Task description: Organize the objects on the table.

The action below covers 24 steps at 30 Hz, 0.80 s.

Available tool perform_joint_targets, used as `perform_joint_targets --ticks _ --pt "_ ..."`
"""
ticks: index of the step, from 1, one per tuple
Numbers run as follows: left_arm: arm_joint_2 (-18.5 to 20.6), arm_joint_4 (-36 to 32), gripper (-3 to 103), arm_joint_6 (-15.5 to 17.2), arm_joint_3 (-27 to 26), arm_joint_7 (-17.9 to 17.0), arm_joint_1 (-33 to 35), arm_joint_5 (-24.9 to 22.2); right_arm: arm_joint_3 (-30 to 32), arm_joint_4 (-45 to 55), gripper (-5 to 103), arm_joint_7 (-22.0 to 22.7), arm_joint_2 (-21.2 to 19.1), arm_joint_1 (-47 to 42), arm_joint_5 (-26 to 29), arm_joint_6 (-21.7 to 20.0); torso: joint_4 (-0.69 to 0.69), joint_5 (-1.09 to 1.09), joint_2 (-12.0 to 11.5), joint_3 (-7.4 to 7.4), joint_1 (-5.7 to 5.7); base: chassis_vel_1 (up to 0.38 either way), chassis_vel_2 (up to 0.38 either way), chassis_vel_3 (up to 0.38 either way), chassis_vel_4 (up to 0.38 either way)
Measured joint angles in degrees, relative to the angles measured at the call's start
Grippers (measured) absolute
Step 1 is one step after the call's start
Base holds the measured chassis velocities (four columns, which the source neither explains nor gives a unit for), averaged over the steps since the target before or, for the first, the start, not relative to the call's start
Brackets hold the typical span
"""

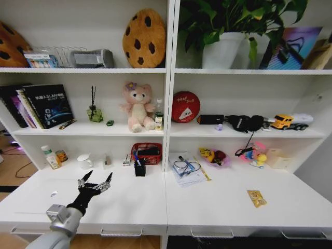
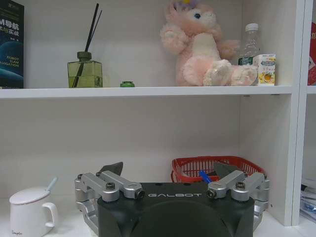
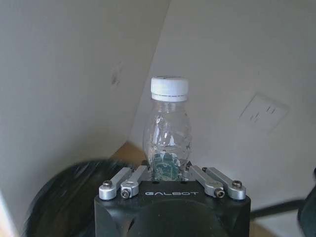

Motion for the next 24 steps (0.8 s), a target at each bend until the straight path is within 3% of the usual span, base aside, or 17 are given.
perform_joint_targets --ticks 1,3,6,8,9,12,13,18,24 --pt "0.0 0.0 100 0.0 0.0 0.0 0.0 0.0 0.0 0.2 20 0.7 0.2 0.4 0.0 -0.4 0.0 0.01 0.0 0.0 0.0 0.0 0.0 0.0 0.0" --pt "0.0 0.0 100 0.0 0.0 0.0 0.0 0.0 0.0 0.5 30 1.5 0.5 0.9 0.0 -0.9 0.0 0.0 0.0 0.0 0.0 0.0 0.0 0.0 0.0" --pt "0.0 0.0 100 0.0 0.0 0.0 0.0 0.0 -0.1 0.6 30 1.6 0.5 0.9 0.1 -1.1 0.0 0.0 0.0 0.0 0.0 0.0 0.0 0.0 0.0" --pt "0.0 0.0 100 0.0 0.0 0.0 0.0 0.0 -0.3 0.7 47 1.2 0.5 0.8 0.4 -1.2 -0.01 0.0 0.0 0.0 0.0 0.0 0.0 0.0 0.0" --pt "0.0 0.0 100 0.0 0.0 0.0 0.0 0.0 -0.3 0.7 47 1.2 0.5 0.8 0.4 -1.2 -0.01 0.0 0.0 0.0 0.0 0.0 0.0 0.0 0.0" --pt "0.0 0.0 100 0.0 0.0 0.0 0.0 0.0 -0.4 0.3 64 0.7 0.8 0.9 0.9 -1.3 -0.01 0.01 0.0 0.0 0.0 0.0 0.0 0.0 0.0" --pt "0.0 0.0 100 0.0 0.0 0.0 0.0 0.0 -0.4 0.3 64 0.7 0.8 0.9 0.9 -1.3 -0.01 0.01 0.0 0.0 0.0 0.0 0.0 0.0 0.0" --pt "0.0 0.0 100 0.0 0.0 0.0 0.0 0.0 -0.6 0.0 85 0.8 1.5 2.0 1.6 -1.8 -0.01 0.0 0.0 0.0 0.0 0.0 0.0 0.0 0.0" --pt "0.0 0.0 100 0.0 0.0 0.0 0.0 0.0 -1.0 1.5 98 1.9 1.5 1.0 4.7 -3.6 0.01 0.01 0.0 -0.01 0.0 0.0 0.0 0.0 0.0"
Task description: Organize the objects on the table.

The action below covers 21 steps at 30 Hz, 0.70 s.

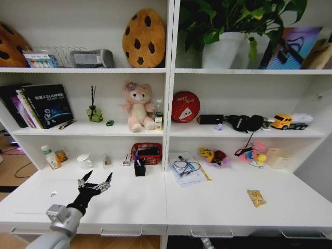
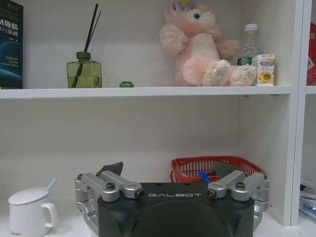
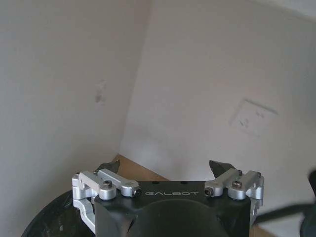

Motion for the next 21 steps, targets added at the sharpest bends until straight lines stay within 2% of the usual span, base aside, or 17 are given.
perform_joint_targets --ticks 1,2,3,4,5,8,9,11,12,13,15,17,18,21 --pt "0.0 0.0 100 0.0 0.0 0.0 0.0 0.0 -0.4 0.6 99 0.7 -0.2 -0.7 2.8 -1.1 0.01 0.0 0.0 0.0 0.0 0.0 0.0 0.0 0.0" --pt "0.0 0.0 100 0.0 0.0 0.0 0.0 0.0 -1.3 1.8 100 1.8 -0.5 -2.1 8.5 -3.8 0.01 0.0 0.0 0.0 0.0 0.0 0.0 0.0 0.0" --pt "0.0 0.0 100 0.0 0.0 0.0 0.0 0.0 -1.4 1.9 100 2.0 -0.6 -2.3 9.4 -4.3 0.01 0.0 0.0 0.0 0.01 0.0 0.0 0.0 0.0" --pt "0.0 0.0 100 0.0 0.0 0.0 0.0 0.0 -2.8 3.6 100 4.4 -0.8 -4.2 18.6 -8.4 -0.04 0.0 0.0 0.0 0.0 0.0 0.0 0.0 0.0" --pt "0.0 0.0 100 0.0 0.0 0.0 0.0 0.0 -2.8 3.6 100 4.4 -0.8 -4.2 18.6 -8.4 -0.04 0.0 0.0 0.0 0.0 0.0 0.0 0.0 0.0" --pt "0.0 0.0 100 0.0 0.0 0.0 0.0 0.0 -4.7 5.2 100 8.8 -0.9 -7.0 38.7 -14.5 -0.02 0.02 0.0 0.0 0.0 0.0 0.0 0.0 0.0" --pt "0.0 0.0 100 0.0 0.0 0.0 0.0 0.0 -4.7 5.2 100 8.8 -0.9 -7.0 38.7 -14.5 -0.02 0.02 0.0 0.0 0.0 0.0 0.0 0.0 0.0" --pt "0.0 0.0 100 0.0 0.0 0.0 0.0 0.0 -4.9 8.0 100 10.8 -1.3 -8.8 48.7 -18.1 -0.02 0.0 0.0 0.0 0.0 0.0 0.0 0.0 0.0" --pt "0.0 0.0 100 0.0 0.0 0.0 0.0 0.0 -4.8 10.7 100 12.7 -1.7 -10.0 55.4 -21.0 -0.01 -0.02 0.0 0.0 0.0 0.0 0.0 0.0 0.0" --pt "0.0 0.0 100 0.0 0.0 0.0 0.0 0.0 -4.8 10.7 100 12.7 -1.7 -10.0 55.4 -21.0 -0.01 -0.02 0.0 0.0 0.0 0.0 0.0 0.0 0.0" --pt "0.0 0.0 100 0.0 0.0 0.0 0.0 0.0 -4.5 17.0 100 17.5 -2.2 -12.2 65.9 -25.7 -0.02 0.02 0.0 0.01 0.0 0.0 0.0 0.0 0.0" --pt "0.0 0.0 100 0.0 0.0 0.0 0.0 0.0 -3.4 24.5 100 24.4 -2.8 -14.5 76.3 -29.2 0.0 -0.01 0.0 0.0 0.0 0.0 0.0 0.0 0.0" --pt "0.0 0.0 100 0.0 0.0 0.0 0.0 0.0 -3.4 24.5 100 24.4 -2.8 -14.5 76.3 -29.2 0.0 -0.01 0.0 0.0 0.0 0.0 0.0 0.0 0.0" --pt "0.0 0.0 100 0.0 0.0 0.0 0.0 0.0 -1.9 34.6 100 40.8 -3.6 -18.1 90.2 -31.6 -0.01 0.0 0.0 0.0 0.0 0.0 0.0 0.0 0.0"
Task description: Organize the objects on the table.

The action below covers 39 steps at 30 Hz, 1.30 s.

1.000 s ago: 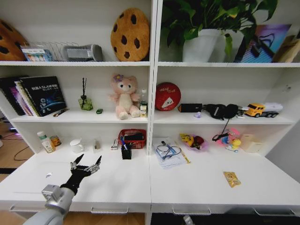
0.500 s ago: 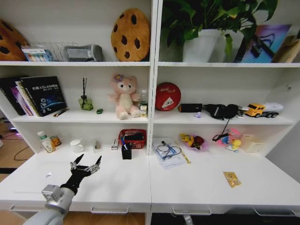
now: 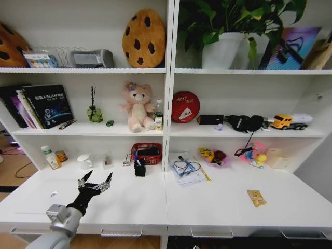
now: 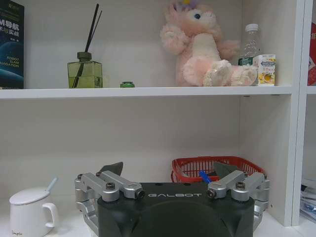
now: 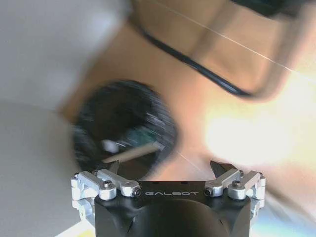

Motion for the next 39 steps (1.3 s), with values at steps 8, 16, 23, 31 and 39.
perform_joint_targets --ticks 8,16,23,31,39 --pt "0.0 0.0 100 0.0 0.0 0.0 0.0 0.0 2.3 12.8 100 27.1 -1.9 -7.8 5.7 3.9 0.0 0.02 0.0 0.0 0.0 0.0 0.0 0.0 0.0" --pt "0.0 0.0 100 0.0 0.0 0.0 0.0 0.0 8.2 38.5 100 34.3 -3.7 -18.1 8.6 5.3 -0.01 0.01 0.0 0.0 0.0 0.0 0.0 0.0 0.0" --pt "0.0 0.0 100 0.0 0.0 0.0 0.0 0.0 11.1 53.4 100 47.5 -0.5 -13.9 13.1 2.3 -0.01 0.0 0.0 0.0 0.0 0.0 0.0 0.0 0.0" --pt "0.0 0.0 100 0.0 0.0 0.0 0.0 0.0 11.9 63.2 100 50.7 -5.0 -3.9 20.1 9.5 -0.01 0.0 0.0 0.01 0.0 0.0 0.0 0.0 0.0" --pt "0.0 0.0 100 0.0 0.0 0.0 0.0 0.0 12.2 62.8 100 45.5 -8.3 6.5 15.2 -0.3 0.01 0.02 0.0 0.01 0.0 0.0 0.0 0.0 0.0"
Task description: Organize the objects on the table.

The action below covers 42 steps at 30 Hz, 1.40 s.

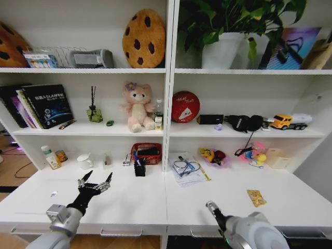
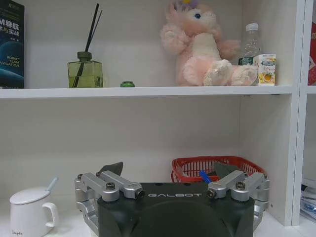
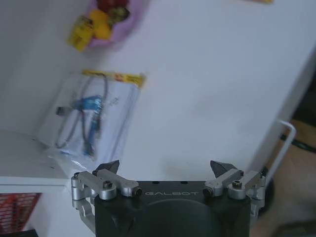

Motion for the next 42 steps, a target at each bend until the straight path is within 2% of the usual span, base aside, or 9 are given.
perform_joint_targets --ticks 2,3,5,7,8,10,15,24,42 --pt "0.0 0.0 100 0.0 0.0 0.0 0.0 0.0 0.4 -0.1 100 -2.0 -0.8 0.7 -2.4 -2.5 0.0 -0.01 0.0 0.0 0.0 0.0 0.0 0.0 0.0" --pt "0.0 0.0 100 0.0 0.0 0.0 0.0 0.0 1.0 -0.2 100 -9.0 -3.0 1.7 -11.7 -6.8 -0.01 -0.02 0.0 0.0 0.0 0.0 0.0 0.0 0.0" --pt "0.0 0.0 100 0.0 0.0 0.0 0.0 0.0 1.0 -0.6 100 -11.8 -3.7 2.1 -15.3 -7.9 -0.02 -0.03 0.0 0.0 0.0 0.0 0.0 0.0 0.0" --pt "0.0 0.0 100 0.0 0.0 0.0 0.0 0.0 1.8 -7.4 100 -24.3 -5.6 3.5 -34.3 -10.3 0.0 0.02 0.0 0.0 0.0 0.0 0.0 0.0 0.0" --pt "0.0 0.0 100 0.0 0.0 0.0 0.0 0.0 1.8 -7.4 100 -24.3 -5.6 3.5 -34.3 -10.3 0.0 0.02 0.0 0.0 0.0 0.0 0.0 0.0 0.0" --pt "0.0 0.0 100 0.0 0.0 0.0 0.0 0.0 4.6 -13.0 100 -34.8 -6.5 3.7 -48.9 -11.5 0.0 0.01 0.0 0.0 0.0 0.0 0.0 0.0 0.0" --pt "0.0 0.0 100 0.0 0.0 0.0 0.0 0.0 11.1 -18.7 100 -49.1 -7.6 1.1 -63.3 -11.9 -0.01 0.0 0.0 0.0 0.0 0.0 0.0 0.0 0.0" --pt "0.0 0.0 100 0.0 0.0 0.0 0.0 0.0 21.7 -23.4 100 -64.0 -7.8 -9.3 -65.3 -7.3 -0.03 0.0 0.0 -0.01 0.0 0.0 0.0 0.0 0.0" --pt "0.0 0.0 100 0.0 0.0 0.0 0.0 0.0 19.7 -22.1 100 -62.2 -6.3 -10.7 -62.1 -7.6 0.0 -0.01 0.0 -0.01 0.0 -0.052 -0.051 0.05 0.053"
